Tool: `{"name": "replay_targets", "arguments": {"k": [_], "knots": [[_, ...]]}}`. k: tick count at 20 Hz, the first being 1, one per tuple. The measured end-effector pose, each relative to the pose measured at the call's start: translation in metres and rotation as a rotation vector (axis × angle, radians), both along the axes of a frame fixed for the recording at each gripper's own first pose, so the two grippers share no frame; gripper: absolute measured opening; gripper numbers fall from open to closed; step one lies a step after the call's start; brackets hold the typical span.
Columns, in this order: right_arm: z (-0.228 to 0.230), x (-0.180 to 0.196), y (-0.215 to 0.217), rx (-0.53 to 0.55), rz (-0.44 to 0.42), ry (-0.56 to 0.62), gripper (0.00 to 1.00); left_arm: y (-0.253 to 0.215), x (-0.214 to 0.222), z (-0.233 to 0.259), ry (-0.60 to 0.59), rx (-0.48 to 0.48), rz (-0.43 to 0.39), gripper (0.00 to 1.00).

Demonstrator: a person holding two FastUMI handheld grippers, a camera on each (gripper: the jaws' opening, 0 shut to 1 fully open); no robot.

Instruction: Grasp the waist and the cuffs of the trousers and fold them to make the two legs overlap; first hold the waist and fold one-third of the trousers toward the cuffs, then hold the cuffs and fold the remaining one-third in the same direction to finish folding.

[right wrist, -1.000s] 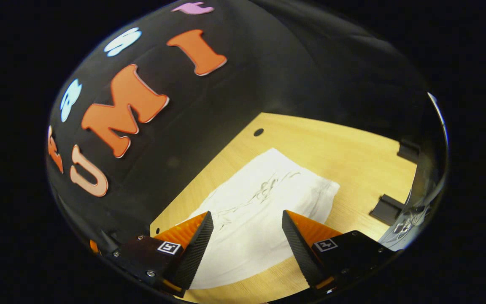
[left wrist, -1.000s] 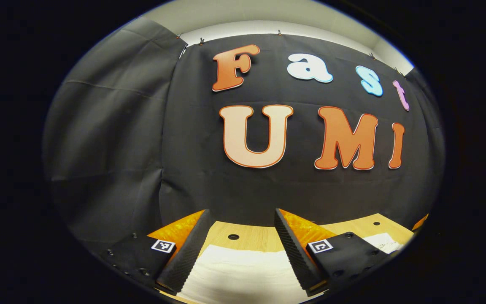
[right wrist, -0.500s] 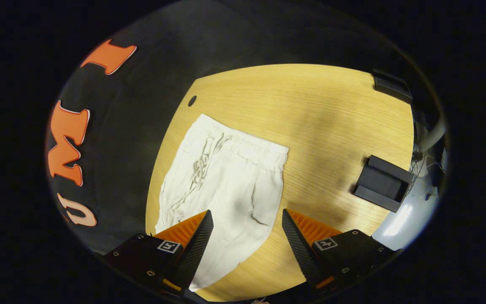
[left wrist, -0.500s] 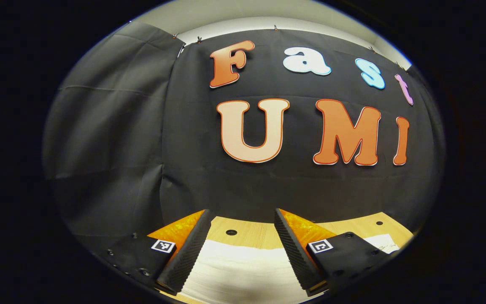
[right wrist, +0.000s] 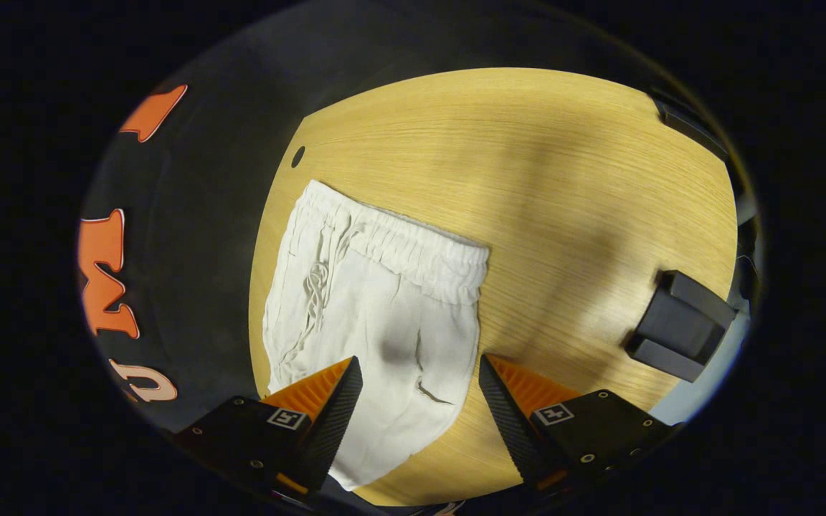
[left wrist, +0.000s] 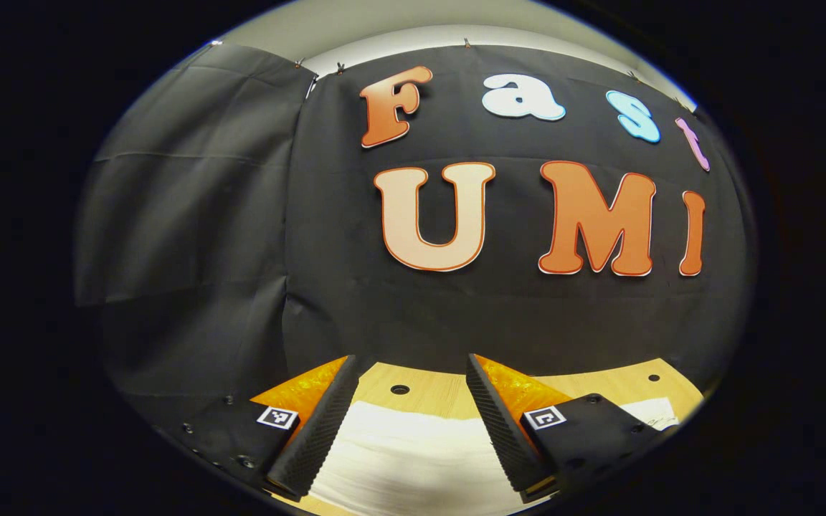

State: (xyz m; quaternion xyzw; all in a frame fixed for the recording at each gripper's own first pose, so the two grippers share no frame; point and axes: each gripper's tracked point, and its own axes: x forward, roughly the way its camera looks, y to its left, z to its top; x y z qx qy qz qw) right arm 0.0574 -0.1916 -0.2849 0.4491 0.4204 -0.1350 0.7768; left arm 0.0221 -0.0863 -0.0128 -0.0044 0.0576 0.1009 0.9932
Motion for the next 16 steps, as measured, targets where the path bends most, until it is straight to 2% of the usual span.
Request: {"name": "replay_targets", "arguments": {"k": [2, 4, 5, 6, 7, 8, 9, 10, 11, 13, 14, 15, 16], "knots": [[-0.002, 0.006, 0.005, 0.028, 0.007, 0.005, 0.99, 0.001, -0.003, -0.002, 0.004, -0.006, 0.015, 0.98], [-0.011, 0.008, 0.007, 0.037, 0.010, 0.037, 0.89, 0.002, -0.005, -0.005, 0.007, -0.006, 0.027, 0.98], [-0.015, 0.008, 0.007, 0.045, 0.010, 0.051, 0.70, 0.003, -0.007, -0.005, 0.008, -0.005, 0.037, 0.98], [-0.018, 0.011, 0.009, 0.056, 0.004, 0.056, 0.60, 0.004, -0.010, -0.006, 0.011, -0.005, 0.044, 0.99], [-0.021, 0.013, 0.010, 0.065, 0.002, 0.055, 0.31, 0.004, -0.011, -0.007, 0.015, -0.005, 0.050, 0.99], [-0.024, 0.013, 0.010, 0.070, 0.003, 0.059, 0.31, 0.006, -0.013, -0.009, 0.020, -0.003, 0.057, 0.99], [-0.024, 0.013, 0.009, 0.077, -0.001, 0.061, 0.13, 0.008, -0.013, -0.010, 0.024, -0.001, 0.066, 0.99], [-0.024, 0.012, 0.008, 0.075, -0.003, 0.061, 0.07, 0.009, -0.013, -0.012, 0.029, -0.002, 0.073, 0.98], [-0.024, 0.011, 0.009, 0.066, 0.003, 0.063, 0.01, 0.013, -0.014, -0.014, 0.035, -0.009, 0.083, 0.99], [-0.021, 0.009, 0.005, 0.030, 0.023, 0.051, 0.01, 0.019, -0.015, -0.023, 0.054, -0.033, 0.097, 0.99], [-0.021, 0.009, 0.007, 0.018, 0.030, 0.045, 0.01, 0.025, -0.015, -0.030, 0.069, -0.047, 0.103, 0.99], [-0.018, 0.009, 0.007, 0.015, 0.026, 0.041, 0.06, 0.030, -0.015, -0.038, 0.089, -0.066, 0.109, 0.99], [-0.016, 0.009, 0.007, 0.019, 0.018, 0.037, 0.00, 0.036, -0.014, -0.047, 0.112, -0.084, 0.116, 0.99]]}}
